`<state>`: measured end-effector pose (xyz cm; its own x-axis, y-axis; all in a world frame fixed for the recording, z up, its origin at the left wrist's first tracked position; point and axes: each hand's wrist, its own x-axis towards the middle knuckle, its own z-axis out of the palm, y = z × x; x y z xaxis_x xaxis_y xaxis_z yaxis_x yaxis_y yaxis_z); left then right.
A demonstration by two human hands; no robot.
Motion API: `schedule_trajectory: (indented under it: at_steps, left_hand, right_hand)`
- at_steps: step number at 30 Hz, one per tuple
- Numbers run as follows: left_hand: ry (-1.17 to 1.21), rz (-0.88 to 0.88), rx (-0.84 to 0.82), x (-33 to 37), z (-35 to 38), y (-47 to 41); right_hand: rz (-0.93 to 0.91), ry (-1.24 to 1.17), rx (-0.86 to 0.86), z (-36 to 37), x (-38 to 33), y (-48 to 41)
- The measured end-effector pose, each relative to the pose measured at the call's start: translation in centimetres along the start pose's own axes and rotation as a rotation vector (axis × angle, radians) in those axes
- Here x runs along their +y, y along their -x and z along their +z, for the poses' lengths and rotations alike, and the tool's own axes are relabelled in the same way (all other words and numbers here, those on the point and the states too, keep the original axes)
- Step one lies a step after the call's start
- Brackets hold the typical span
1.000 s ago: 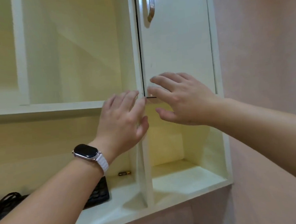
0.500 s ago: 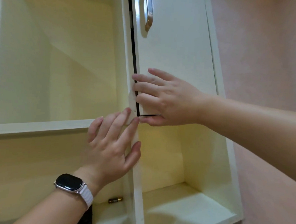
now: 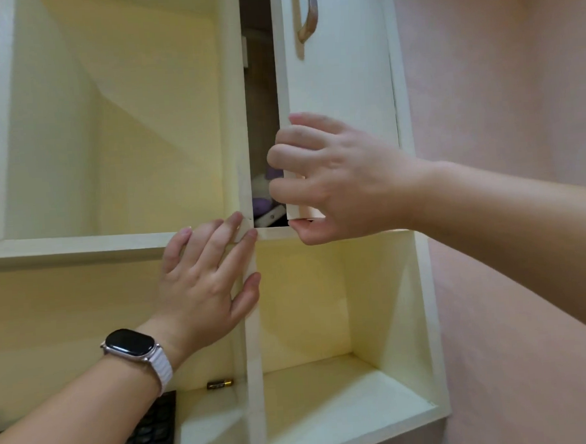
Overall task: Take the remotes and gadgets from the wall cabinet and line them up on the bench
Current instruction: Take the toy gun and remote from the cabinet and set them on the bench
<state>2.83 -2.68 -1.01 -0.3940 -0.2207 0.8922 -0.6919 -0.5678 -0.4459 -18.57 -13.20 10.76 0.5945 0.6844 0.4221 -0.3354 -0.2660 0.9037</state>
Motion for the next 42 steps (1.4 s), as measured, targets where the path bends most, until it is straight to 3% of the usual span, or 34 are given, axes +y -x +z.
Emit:
schedule_trajectory:
  at_steps: [6, 13, 20, 25, 31, 38, 42]
  left_hand:
    - [0.027, -0.032, -0.12, 1.4, -1.3, -0.3]
    - [0.017, 0.184, -0.363, 3.0, -1.8, -1.6]
    - [-0.003, 0.281, -0.465, 3.7, -1.8, -3.0]
    - [-0.016, 0.291, -0.485, 4.4, -1.9, -3.4]
    - [-0.007, 0.212, -0.483, 5.8, -1.8, -3.3]
    - [-0.006, 0.172, -0.457, 6.4, -1.6, -3.2]
    - [0.024, 0.146, -0.444, 6.4, -1.6, -3.1]
  right_hand:
    - [-0.015, -0.027, 0.016, -2.8, 0.8, 1.7]
    - [-0.012, -0.082, 0.07, -5.9, 1.9, 4.4]
    - [0.138, -0.024, 0.151, -8.4, 4.3, 12.6]
    - [0.208, 0.03, 0.093, -8.3, 5.8, 18.1]
    - [0.302, 0.079, -0.155, -7.5, 7.1, 23.6]
    - [0.387, 0.105, -0.207, -7.6, 5.9, 23.0]
    - [0.435, 0.093, -0.33, -8.2, 4.1, 21.3]
